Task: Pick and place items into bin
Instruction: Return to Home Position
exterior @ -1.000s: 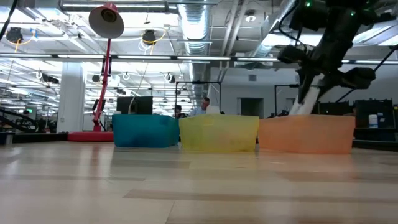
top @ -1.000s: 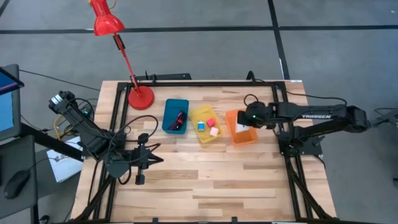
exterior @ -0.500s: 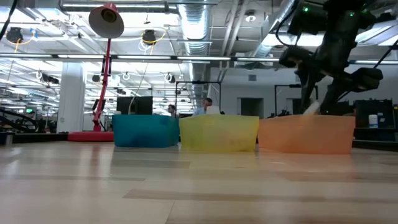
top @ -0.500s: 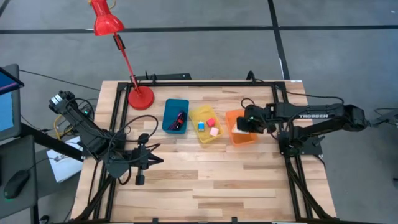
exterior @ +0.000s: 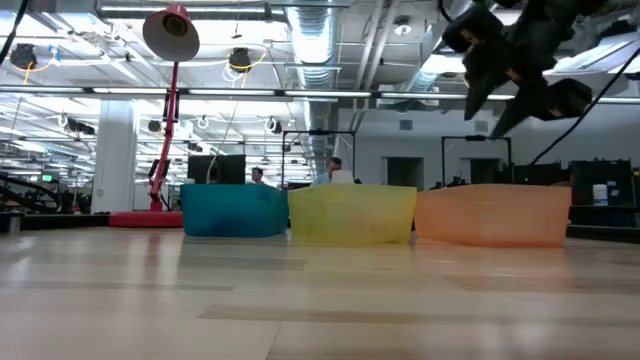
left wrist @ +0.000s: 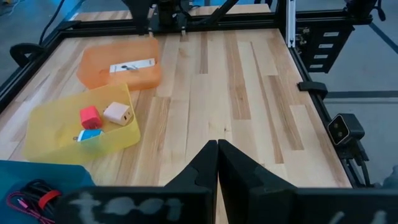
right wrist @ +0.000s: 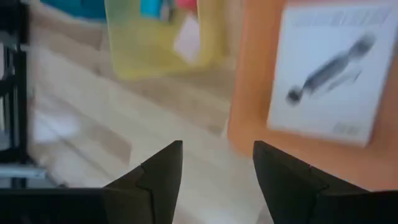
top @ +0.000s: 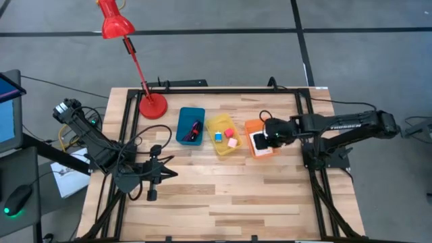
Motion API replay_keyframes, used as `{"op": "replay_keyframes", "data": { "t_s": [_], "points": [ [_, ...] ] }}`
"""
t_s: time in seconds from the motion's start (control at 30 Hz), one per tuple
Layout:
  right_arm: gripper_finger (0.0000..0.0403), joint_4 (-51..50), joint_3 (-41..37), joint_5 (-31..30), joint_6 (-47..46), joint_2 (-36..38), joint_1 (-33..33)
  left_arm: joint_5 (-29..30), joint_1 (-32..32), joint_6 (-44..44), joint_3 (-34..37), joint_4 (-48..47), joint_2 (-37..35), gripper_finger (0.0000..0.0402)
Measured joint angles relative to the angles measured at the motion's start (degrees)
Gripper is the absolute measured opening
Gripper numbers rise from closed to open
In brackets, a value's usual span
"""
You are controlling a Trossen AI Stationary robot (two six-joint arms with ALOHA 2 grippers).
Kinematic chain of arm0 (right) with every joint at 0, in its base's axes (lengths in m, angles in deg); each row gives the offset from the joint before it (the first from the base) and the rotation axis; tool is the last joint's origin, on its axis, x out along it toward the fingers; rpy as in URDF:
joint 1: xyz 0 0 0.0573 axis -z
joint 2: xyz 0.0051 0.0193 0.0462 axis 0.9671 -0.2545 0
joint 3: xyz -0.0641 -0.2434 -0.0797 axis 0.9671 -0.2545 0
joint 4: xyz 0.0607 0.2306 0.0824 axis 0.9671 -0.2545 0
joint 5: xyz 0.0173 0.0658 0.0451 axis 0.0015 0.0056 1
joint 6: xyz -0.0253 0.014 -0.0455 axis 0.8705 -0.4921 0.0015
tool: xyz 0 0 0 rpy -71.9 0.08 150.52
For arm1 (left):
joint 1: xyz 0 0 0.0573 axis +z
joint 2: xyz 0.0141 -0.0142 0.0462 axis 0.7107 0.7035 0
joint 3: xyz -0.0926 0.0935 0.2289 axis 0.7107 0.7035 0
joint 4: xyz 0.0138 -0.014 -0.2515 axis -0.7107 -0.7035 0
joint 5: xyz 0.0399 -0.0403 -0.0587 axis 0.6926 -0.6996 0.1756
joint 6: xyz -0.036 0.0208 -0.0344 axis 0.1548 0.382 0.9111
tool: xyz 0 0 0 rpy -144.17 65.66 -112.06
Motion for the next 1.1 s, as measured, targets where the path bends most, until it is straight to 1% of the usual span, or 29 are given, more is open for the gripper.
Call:
{"op": "replay_keyframes", "data": {
  "t_s": [0.1, 0.2, 0.27, 0.37, 0.47, 0.57, 0.63, 0.7, 0.77, 0.83, 0.9, 0.93, 1.0, 1.07, 1.1],
  "points": [
    [0.0187, -0.4, 1.4, -4.8, 3.2, 1.1, 0.3, 0.7, 0.0, -0.8, 0.0, 0.1, -0.1, 0.0000],
    [0.0187, -0.2, 2.9, -5.3, 7.4, 2.9, 0.6, 1.7, 0.0, -2.8, -0.7, -1.2, -1.5, 0.0000],
    [0.0189, -0.1, 4.2, -6.9, 12.2, 4.1, -0.1, 1.8, 0.0, -3.0, -1.9, -2.8, -3.5, 0.0000],
    [0.0189, -0.3, 6.3, -8.5, 21.7, 7.0, -0.8, 2.2, 0.0, -3.0, -4.6, -10.3, -7.2, 0.0000],
    [0.0187, -0.1, 7.5, -10.0, 33.1, 10.4, -0.6, 4.6, 0.0, -1.0, -6.6, -18.0, -11.6, 0.0000],
    [0.0185, 0.7, 7.5, -14.6, 43.9, 13.9, -0.6, 7.2, 0.0, -0.7, -6.7, -20.5, -17.1, 0.0000],
    [0.0184, 0.8, 7.4, -16.1, 50.2, 16.0, -0.6, 7.5, 0.0, -1.4, -6.7, -21.2, -21.0, 0.0000],
    [0.0185, 2.4, 7.4, -15.1, 55.6, 18.0, -0.6, 7.5, 0.0, -1.5, -6.6, -23.1, -24.9, 0.0000],
    [0.0187, 4.2, 7.3, -12.6, 60.7, 20.2, -1.0, 7.2, 0.0, -1.4, -6.6, -25.9, -29.3, 0.0000],
    [0.0187, 8.2, 6.2, -11.1, 64.1, 22.5, -1.8, 7.0, 0.0, -0.3, -6.6, -29.6, -34.0, 0.0000],
    [0.0187, 12.2, 3.6, -9.6, 67.1, 24.7, -2.4, 9.7, 0.0, 0.4, -5.5, -30.9, -38.5, 0.0000],
    [0.0186, 14.9, 1.5, -8.4, 68.5, 26.0, -2.8, 11.6, 0.0, 0.4, -4.3, -30.4, -40.3, 0.0000],
    [0.0185, 23.0, -4.5, -3.6, 71.0, 28.6, -3.7, 12.9, 0.0, 0.3, -0.4, -28.1, -44.0, 0.0000],
    [0.0183, 34.0, -11.7, 1.7, 72.9, 30.4, -4.5, 13.0, 0.0, -2.2, 4.6, -22.5, -47.8, 0.0000],
    [0.0183, 39.4, -15.4, 3.2, 73.1, 31.1, -4.8, 13.0, 0.0, -4.7, 7.6, -19.0, -49.2, 0.0000]
  ]
}}
